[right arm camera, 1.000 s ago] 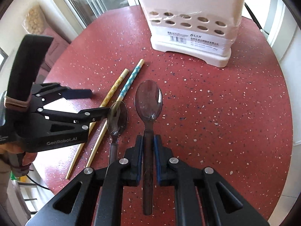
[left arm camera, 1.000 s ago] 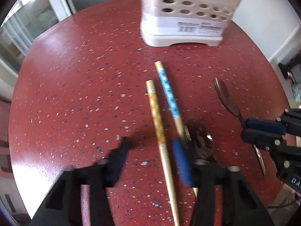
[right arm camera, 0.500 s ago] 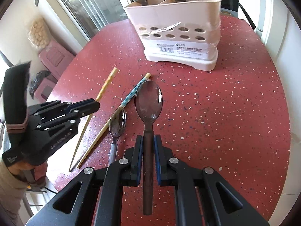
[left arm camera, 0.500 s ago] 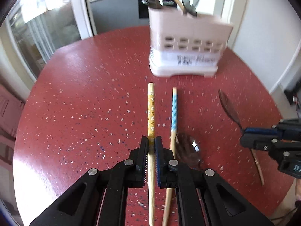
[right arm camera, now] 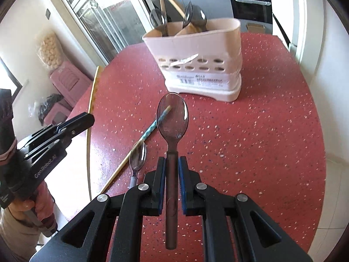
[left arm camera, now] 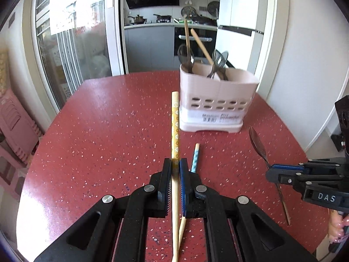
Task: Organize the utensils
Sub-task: 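Lift the chopstick and spoon toward the beige holder with both tools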
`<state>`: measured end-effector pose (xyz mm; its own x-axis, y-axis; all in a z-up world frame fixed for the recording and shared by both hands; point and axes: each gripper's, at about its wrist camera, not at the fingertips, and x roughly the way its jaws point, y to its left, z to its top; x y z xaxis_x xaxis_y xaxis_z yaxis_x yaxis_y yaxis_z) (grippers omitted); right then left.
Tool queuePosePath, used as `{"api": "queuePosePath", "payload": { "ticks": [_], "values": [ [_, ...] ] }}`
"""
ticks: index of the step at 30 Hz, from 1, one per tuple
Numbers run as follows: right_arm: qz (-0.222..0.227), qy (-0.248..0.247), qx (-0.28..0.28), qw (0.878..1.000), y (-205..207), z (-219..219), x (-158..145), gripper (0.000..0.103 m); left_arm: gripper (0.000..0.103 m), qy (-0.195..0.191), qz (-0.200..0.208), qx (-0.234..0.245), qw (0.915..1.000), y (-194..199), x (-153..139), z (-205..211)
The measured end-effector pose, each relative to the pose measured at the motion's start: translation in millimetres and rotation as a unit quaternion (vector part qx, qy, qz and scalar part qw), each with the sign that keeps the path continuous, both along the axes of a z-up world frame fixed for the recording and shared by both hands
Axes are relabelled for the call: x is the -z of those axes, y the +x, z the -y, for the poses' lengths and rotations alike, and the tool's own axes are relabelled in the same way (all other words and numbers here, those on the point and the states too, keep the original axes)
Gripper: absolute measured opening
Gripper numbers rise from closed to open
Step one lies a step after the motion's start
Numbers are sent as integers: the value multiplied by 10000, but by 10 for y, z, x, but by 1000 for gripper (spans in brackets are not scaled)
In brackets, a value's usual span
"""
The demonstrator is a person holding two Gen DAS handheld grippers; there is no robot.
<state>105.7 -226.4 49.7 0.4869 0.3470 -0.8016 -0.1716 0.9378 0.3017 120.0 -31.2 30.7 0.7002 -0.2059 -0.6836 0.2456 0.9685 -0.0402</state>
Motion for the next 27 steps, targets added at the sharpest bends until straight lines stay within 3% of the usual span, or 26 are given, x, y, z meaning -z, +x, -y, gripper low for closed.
{"api": "queuePosePath", "payload": {
  "ticks": [14,27],
  "values": [
    [537,22,283,9982,205,233,-516,13,37,-326,512,11,9982,91,-429,105],
    [993,18,339,9945,587,345,-873,13,37,-521,918,-32,9944,568,-841,162]
  ]
}}
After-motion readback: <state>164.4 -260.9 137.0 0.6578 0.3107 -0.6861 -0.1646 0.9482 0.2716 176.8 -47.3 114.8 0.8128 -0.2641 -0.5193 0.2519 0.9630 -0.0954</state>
